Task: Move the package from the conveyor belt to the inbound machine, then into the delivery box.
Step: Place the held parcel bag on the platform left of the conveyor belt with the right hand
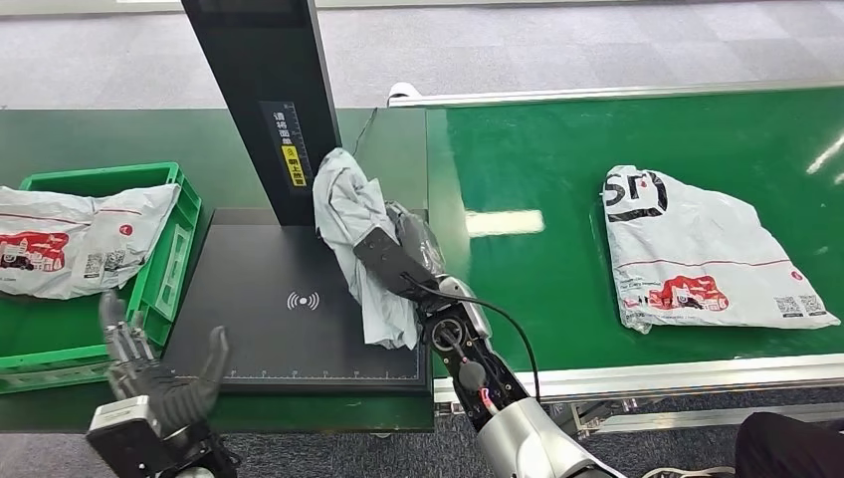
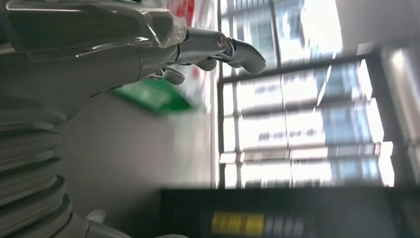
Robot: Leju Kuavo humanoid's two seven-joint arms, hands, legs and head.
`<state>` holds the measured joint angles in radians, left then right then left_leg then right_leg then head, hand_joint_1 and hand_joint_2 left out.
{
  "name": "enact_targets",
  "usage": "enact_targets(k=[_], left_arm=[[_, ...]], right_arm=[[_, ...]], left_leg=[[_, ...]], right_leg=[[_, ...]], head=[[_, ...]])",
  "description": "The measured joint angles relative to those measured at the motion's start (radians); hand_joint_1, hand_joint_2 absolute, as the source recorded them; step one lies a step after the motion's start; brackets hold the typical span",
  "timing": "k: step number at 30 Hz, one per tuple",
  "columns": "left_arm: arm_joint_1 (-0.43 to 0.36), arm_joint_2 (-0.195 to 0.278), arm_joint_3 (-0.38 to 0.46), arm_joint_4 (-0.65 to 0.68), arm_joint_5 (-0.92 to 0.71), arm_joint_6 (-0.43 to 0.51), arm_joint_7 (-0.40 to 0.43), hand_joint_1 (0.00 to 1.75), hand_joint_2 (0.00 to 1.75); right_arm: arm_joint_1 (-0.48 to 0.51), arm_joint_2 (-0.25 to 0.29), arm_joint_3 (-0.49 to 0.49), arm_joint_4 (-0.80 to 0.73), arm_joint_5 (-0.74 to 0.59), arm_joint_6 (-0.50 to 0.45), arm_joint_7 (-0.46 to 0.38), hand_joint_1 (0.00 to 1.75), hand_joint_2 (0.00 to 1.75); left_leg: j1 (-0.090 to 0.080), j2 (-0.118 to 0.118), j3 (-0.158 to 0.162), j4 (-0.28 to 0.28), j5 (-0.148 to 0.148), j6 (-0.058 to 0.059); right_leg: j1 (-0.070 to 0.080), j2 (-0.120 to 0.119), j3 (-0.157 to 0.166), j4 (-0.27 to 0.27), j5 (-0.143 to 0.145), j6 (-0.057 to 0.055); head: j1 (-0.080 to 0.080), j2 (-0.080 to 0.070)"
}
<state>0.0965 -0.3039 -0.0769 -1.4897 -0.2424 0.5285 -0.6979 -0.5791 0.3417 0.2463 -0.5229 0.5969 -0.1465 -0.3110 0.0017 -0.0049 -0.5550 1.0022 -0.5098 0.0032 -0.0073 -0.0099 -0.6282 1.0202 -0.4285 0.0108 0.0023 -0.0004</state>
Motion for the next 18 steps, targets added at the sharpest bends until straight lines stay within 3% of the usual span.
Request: enact_targets(k=[2,6,11,18], left_arm=[[0.009,0.004,-0.01,-0.045,0.01,0.096,-0.002,0.0,1.75],[0.012,0.013,-0.035,-0.093,0.006,0.16,-0.002,0.0,1.75],[0.01,0.02,-0.058,-0.098,-0.001,0.163,-0.002,0.0,1.75],[-0.006,0.032,-0.085,-0.073,-0.004,0.163,-0.002,0.0,1.75]], right_arm=[[-0.006,0.0,0.007,0.044,0.012,0.025,0.028,1.74,1.75],[-0.013,0.002,0.018,0.097,0.024,0.051,0.055,0.0,1.75],[-0.015,0.003,0.015,0.123,-0.008,0.046,0.0,0.0,1.75],[-0.014,0.002,-0.032,0.121,-0.126,0.069,-0.279,0.0,1.75]], left_leg=[[0.0,0.0,0.0,0.0,0.0,0.0],[0.0,0.0,0.0,0.0,0.0,0.0],[0.0,0.0,0.001,0.0,0.0,0.0],[0.0,0.0,0.001,0.0,0.0,0.0]], right_leg=[[0.0,0.0,0.0,0.0,0.0,0.0],[0.0,0.0,0.0,0.0,0.0,0.0],[0.0,0.0,0.0,0.0,0.0,0.0],[0.0,0.0,0.0,0.0,0.0,0.0]], head=[[0.0,0.0],[0.0,0.0],[0.0,0.0],[0.0,0.0]])
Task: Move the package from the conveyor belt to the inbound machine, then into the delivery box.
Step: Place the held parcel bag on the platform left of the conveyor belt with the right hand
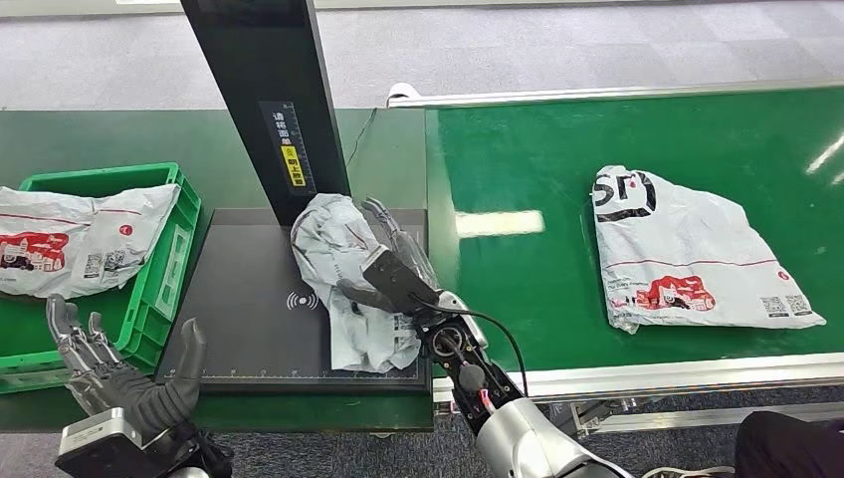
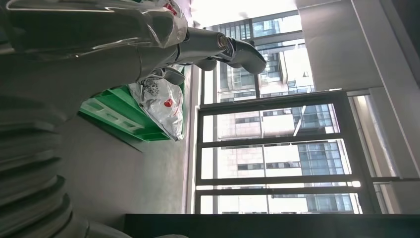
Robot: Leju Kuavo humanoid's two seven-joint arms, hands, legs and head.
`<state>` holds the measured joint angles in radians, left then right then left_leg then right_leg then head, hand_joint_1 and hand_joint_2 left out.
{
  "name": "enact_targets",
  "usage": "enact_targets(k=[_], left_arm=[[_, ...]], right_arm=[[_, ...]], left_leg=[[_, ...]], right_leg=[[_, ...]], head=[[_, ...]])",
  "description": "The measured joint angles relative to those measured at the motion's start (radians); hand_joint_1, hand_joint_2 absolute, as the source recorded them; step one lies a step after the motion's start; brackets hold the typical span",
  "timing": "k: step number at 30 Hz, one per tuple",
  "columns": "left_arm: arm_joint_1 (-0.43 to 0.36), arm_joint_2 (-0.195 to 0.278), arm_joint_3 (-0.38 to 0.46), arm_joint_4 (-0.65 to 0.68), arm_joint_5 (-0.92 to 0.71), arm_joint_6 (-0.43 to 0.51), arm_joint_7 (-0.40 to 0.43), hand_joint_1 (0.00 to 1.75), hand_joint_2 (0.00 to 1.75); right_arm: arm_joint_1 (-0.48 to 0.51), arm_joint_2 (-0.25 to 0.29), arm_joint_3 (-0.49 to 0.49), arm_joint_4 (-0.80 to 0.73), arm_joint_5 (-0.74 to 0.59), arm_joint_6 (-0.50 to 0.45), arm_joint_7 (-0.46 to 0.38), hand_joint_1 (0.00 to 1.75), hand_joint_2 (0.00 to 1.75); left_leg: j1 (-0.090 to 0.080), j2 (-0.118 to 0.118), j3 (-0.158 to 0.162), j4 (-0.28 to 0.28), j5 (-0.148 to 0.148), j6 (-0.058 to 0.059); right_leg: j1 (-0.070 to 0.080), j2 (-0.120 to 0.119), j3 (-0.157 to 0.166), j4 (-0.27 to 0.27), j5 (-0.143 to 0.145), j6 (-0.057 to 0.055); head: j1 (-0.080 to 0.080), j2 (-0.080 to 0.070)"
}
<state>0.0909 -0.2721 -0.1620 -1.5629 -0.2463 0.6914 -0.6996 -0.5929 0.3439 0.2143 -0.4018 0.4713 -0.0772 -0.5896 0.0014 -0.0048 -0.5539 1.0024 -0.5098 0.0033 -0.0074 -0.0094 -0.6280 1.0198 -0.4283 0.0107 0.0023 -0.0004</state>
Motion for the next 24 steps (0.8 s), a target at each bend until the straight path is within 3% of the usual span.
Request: enact_targets(k=[3,7,12,16,24], left_arm=[[-0.009,0.005,-0.007,0.017,-0.003,0.0,0.0,0.0,1.75],[-0.021,0.013,-0.019,0.04,-0.005,0.0,0.0,0.0,1.75],[-0.026,0.02,-0.024,0.058,-0.02,0.0,0.0,0.0,1.75],[-0.026,0.024,-0.029,0.07,-0.037,0.0,0.0,0.0,1.75],[-0.019,0.014,-0.096,0.133,-0.249,-0.057,0.059,0.0,1.75]], right_arm=[[0.019,0.0,-0.022,-0.053,-0.091,0.037,-0.088,0.0,1.75],[0.077,-0.008,-0.009,-0.225,-0.272,0.036,-0.109,0.0,0.0],[0.146,-0.024,0.016,-0.448,-0.414,0.0,-0.111,0.0,0.0],[0.183,-0.029,0.014,-0.588,-0.452,-0.014,-0.112,0.0,1.75],[0.314,-0.009,-0.06,-0.872,-0.516,0.004,-0.112,0.0,1.75]], left_leg=[[0.0,0.0,0.0,0.0,0.0,0.0],[0.0,0.0,0.0,0.0,0.0,0.0],[0.0,0.0,0.0,0.0,0.0,0.0],[0.0,0.003,0.001,0.0,0.0,0.0],[-0.001,0.003,0.001,0.0,-0.001,0.0]], right_leg=[[0.0,0.0,0.0,0.0,0.0,0.0],[0.0,0.0,0.0,0.0,0.0,0.0],[0.0,0.0,0.0,0.0,0.0,0.0],[0.0,0.002,0.0,0.0,0.0,0.0],[0.0,0.002,0.0,0.0,0.0,0.0]], head=[[0.0,0.0],[0.0,0.0],[0.0,0.0],[0.0,0.0],[0.0,0.0]])
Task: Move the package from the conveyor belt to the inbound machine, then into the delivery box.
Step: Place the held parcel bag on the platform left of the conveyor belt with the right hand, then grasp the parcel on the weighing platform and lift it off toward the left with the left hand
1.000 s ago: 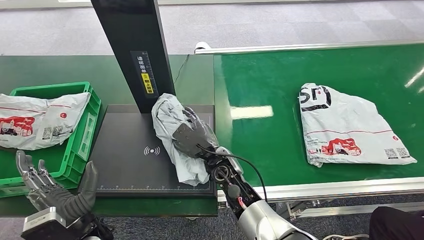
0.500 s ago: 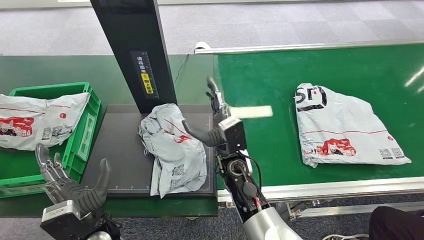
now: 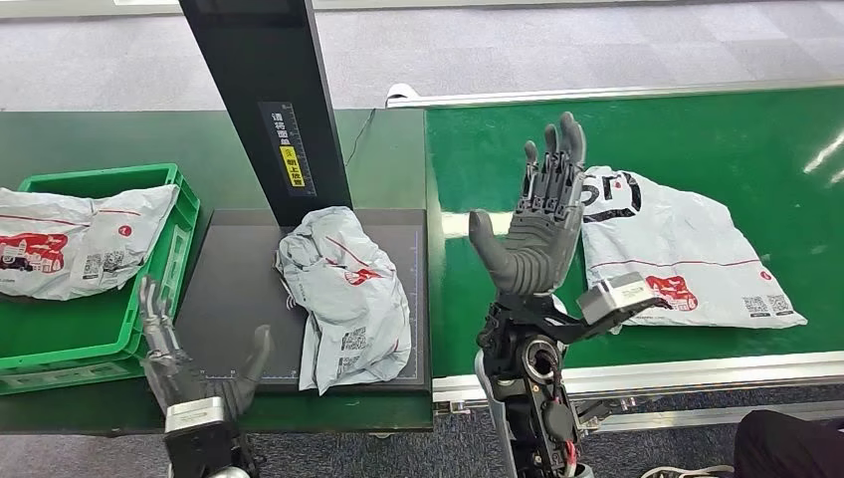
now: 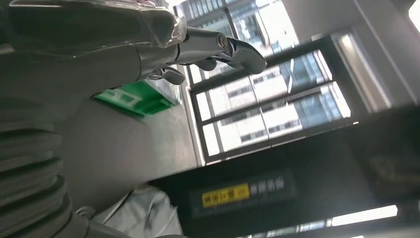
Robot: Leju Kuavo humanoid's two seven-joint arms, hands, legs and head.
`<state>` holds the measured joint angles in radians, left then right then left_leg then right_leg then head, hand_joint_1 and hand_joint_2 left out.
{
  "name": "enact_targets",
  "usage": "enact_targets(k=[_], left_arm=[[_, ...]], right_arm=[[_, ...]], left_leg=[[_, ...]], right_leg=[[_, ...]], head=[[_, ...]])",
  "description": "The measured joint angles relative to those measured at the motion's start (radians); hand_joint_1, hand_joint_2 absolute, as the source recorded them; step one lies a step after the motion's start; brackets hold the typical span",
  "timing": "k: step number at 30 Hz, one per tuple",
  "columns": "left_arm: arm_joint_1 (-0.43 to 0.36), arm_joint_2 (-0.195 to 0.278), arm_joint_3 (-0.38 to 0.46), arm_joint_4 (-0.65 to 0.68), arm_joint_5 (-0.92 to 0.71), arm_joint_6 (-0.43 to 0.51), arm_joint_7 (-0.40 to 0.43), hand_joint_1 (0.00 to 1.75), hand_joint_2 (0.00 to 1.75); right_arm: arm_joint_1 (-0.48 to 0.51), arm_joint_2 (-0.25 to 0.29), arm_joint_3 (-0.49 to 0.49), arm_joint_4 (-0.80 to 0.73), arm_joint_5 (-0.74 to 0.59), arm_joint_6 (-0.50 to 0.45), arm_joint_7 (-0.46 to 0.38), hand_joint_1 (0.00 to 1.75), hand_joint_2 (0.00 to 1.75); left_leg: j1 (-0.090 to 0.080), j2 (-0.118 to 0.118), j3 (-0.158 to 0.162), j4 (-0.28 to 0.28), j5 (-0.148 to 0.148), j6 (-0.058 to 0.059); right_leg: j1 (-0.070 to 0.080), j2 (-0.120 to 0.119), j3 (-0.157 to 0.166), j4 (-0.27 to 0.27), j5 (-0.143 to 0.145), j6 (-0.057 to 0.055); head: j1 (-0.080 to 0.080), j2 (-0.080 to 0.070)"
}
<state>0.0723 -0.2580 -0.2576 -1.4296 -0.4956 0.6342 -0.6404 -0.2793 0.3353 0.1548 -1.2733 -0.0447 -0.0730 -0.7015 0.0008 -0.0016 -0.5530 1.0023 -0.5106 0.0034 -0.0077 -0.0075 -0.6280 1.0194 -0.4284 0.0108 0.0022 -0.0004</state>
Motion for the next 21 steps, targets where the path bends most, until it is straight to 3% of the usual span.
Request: enact_targets(k=[5,10,21], left_arm=[[-0.017,0.003,-0.079,0.088,-0.191,-0.057,0.096,0.0,1.75],[-0.055,0.02,-0.123,0.153,-0.276,-0.093,0.16,0.0,1.75],[-0.131,0.022,-0.15,0.275,-0.316,-0.09,0.173,0.0,1.75]], right_arm=[[0.066,0.004,-0.051,-0.069,0.006,0.01,0.0,0.0,1.75],[0.109,0.006,-0.076,-0.115,0.033,0.01,0.0,0.0,1.75],[0.143,-0.009,-0.009,-0.137,0.116,-0.077,0.0,0.0,1.75]], left_leg=[[0.0,0.0,0.0,0.0,0.0,0.0],[0.0,0.001,0.001,0.0,0.0,0.0],[0.0,0.001,0.001,0.0,0.0,0.0]], right_leg=[[0.0,0.001,0.0,0.0,0.0,0.0],[0.0,0.001,0.0,0.0,0.0,0.0],[0.0,0.002,0.0,0.0,0.0,0.0]], head=[[-0.001,0.0],[-0.001,0.0],[0.0,0.0]])
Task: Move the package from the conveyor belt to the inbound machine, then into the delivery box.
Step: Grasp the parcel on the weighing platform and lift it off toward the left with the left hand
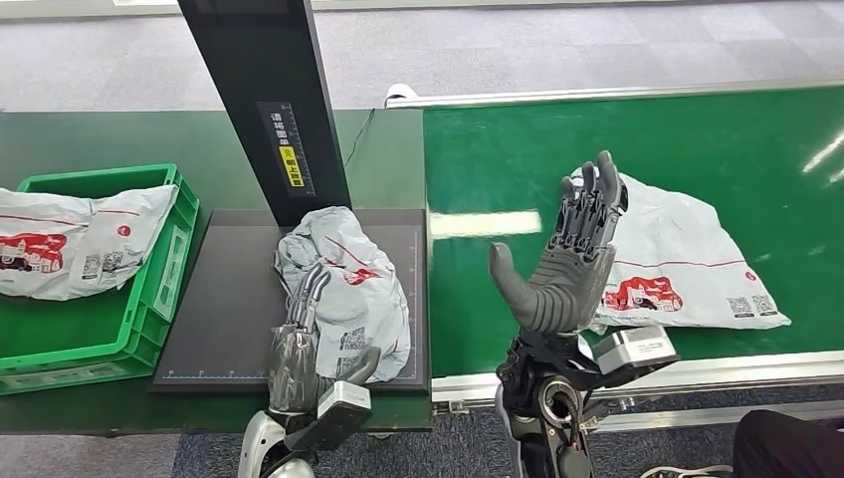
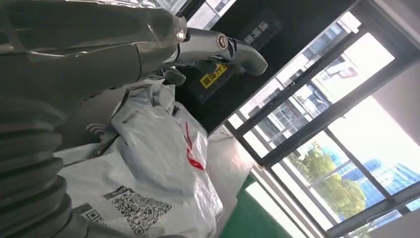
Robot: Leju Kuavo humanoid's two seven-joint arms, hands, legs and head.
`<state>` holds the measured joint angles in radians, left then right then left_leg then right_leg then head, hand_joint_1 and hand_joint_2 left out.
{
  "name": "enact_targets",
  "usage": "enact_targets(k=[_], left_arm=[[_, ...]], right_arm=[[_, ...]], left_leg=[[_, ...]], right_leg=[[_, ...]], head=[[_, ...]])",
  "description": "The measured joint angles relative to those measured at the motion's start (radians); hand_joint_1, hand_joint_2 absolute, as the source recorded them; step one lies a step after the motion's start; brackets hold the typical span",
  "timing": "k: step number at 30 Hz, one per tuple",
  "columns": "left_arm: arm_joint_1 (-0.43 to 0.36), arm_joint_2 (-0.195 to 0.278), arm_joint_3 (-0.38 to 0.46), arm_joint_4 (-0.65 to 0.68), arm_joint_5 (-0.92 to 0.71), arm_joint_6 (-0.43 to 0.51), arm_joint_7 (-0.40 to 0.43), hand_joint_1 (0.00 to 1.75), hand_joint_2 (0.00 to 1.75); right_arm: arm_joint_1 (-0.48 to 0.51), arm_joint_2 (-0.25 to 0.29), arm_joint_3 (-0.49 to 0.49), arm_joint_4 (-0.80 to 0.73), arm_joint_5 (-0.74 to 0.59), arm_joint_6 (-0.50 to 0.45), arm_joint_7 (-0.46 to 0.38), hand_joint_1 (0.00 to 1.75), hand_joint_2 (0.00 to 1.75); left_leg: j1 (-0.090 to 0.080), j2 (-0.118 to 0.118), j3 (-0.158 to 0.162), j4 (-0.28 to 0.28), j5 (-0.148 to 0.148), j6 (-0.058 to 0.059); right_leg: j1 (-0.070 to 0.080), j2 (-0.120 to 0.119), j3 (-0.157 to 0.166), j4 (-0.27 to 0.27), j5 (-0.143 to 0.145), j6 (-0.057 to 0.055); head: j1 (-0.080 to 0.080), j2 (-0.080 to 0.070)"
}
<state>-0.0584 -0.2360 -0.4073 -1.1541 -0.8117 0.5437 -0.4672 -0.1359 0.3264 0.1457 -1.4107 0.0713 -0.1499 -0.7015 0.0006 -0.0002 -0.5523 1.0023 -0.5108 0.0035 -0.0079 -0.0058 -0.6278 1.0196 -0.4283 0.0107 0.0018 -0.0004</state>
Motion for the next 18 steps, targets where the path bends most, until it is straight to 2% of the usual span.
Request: enact_targets(k=[13,18], left_arm=[[-0.017,-0.002,0.0,0.049,-0.002,0.002,0.001,0.0,1.75],[-0.046,-0.002,0.004,0.087,-0.024,0.007,-0.009,0.0,1.75]], right_arm=[[0.009,-0.017,0.031,-0.006,-0.001,-0.003,0.0,0.0,1.75],[0.008,-0.026,0.028,0.005,-0.031,0.054,0.0,0.0,1.75]], left_leg=[[0.0,0.0,0.0,0.0,0.0,0.0],[0.0,0.0,0.0,0.0,0.0,0.0]], right_leg=[[0.0,0.0,0.0,0.0,0.0,0.0],[0.0,0.0,0.0,0.0,0.0,0.0]], head=[[0.0,0.0],[0.0,0.0]])
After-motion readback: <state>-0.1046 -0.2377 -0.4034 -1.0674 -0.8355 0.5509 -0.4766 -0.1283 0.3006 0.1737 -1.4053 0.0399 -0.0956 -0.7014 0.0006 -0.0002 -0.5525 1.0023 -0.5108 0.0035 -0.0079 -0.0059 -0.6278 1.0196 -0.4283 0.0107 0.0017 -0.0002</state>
